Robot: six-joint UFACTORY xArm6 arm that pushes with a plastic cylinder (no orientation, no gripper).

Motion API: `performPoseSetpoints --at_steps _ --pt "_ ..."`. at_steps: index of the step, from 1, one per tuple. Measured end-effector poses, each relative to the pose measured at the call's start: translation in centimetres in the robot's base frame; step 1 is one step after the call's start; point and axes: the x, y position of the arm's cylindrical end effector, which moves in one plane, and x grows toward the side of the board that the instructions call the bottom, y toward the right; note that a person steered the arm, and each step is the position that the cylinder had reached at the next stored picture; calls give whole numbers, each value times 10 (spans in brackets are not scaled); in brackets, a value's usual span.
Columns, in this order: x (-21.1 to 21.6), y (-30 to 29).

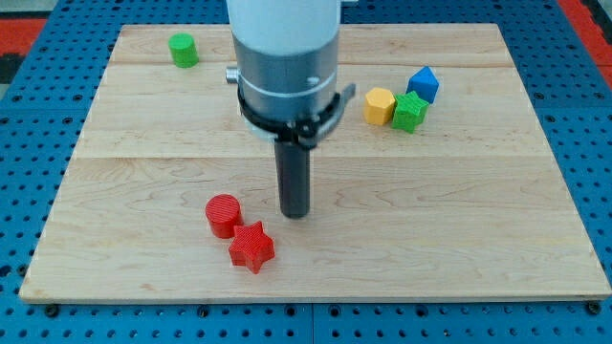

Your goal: Move the red and yellow blocks in different directions

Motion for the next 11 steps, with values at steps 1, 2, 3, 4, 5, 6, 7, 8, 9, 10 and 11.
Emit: performPoseSetpoints --at_steps 1,2,3,4,5,6,7,8,9,10,11 --pt "24 -25" --pt "46 -51" --pt "80 -55" --pt "61 -123" --pt "23 -111" --pt "20 -21" --pt "12 19" --pt "-26 -34" --pt "-85 -79" --pt "-100 -125" --pt "-110 -142"
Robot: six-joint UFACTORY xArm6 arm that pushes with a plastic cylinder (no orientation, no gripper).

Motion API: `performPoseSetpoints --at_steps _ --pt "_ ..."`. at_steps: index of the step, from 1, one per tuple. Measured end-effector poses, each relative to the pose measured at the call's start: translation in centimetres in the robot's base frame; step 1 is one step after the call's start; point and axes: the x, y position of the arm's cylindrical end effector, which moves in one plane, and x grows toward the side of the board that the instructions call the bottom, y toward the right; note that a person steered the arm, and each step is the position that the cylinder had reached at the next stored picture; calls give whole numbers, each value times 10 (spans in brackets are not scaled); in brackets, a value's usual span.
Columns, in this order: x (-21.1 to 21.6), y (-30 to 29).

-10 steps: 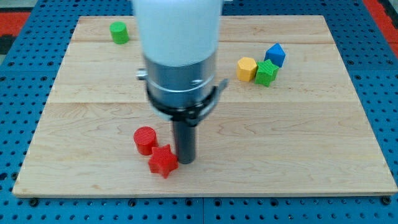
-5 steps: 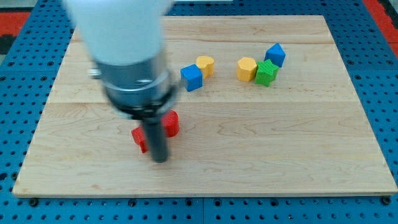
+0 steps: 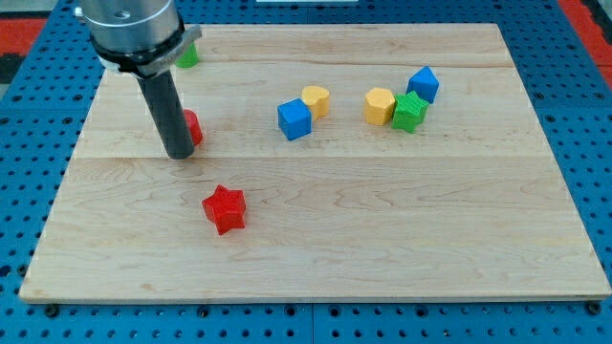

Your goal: Move the red and yellow blocks in different directions

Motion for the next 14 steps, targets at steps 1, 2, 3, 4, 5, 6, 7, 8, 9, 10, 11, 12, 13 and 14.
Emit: performPoseSetpoints --at_steps 1,2,3,4,5,6,7,8,9,10,11,12,13,14 --pt "-39 0" --pt "-51 -40" --pt "-63 -10" --pt "-93 74" --pt "-115 92" --pt "-105 42" --pt "-139 22" --pt "-137 121" --pt "-144 156" --pt "-147 165" --pt "-97 181" --pt "-134 220" --pt "-171 211" --pt "-184 210"
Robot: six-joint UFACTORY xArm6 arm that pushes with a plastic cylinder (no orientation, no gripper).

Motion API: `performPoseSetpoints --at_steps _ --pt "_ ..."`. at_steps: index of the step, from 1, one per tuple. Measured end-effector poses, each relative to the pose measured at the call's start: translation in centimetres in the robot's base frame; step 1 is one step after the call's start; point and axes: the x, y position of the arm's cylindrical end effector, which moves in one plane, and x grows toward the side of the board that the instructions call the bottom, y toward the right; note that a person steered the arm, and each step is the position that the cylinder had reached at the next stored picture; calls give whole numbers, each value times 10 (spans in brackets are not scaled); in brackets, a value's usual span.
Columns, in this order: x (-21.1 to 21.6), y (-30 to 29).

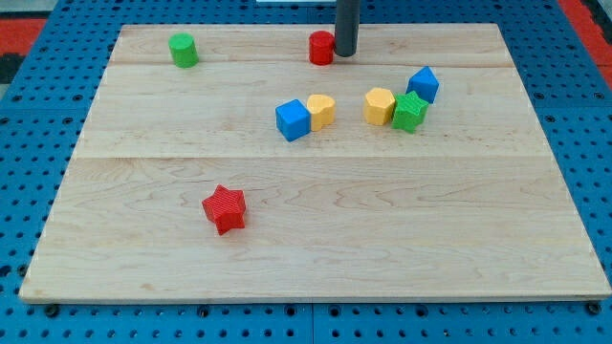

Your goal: Move the red and yellow blocks in different directions

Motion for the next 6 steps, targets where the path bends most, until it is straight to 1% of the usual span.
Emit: performPoseSetpoints --at_steps 1,2,4,5,6 --pt "0 -8" --pt "-1 -1" --pt "-10 35" --pt "-11 79" --pt "-18 110"
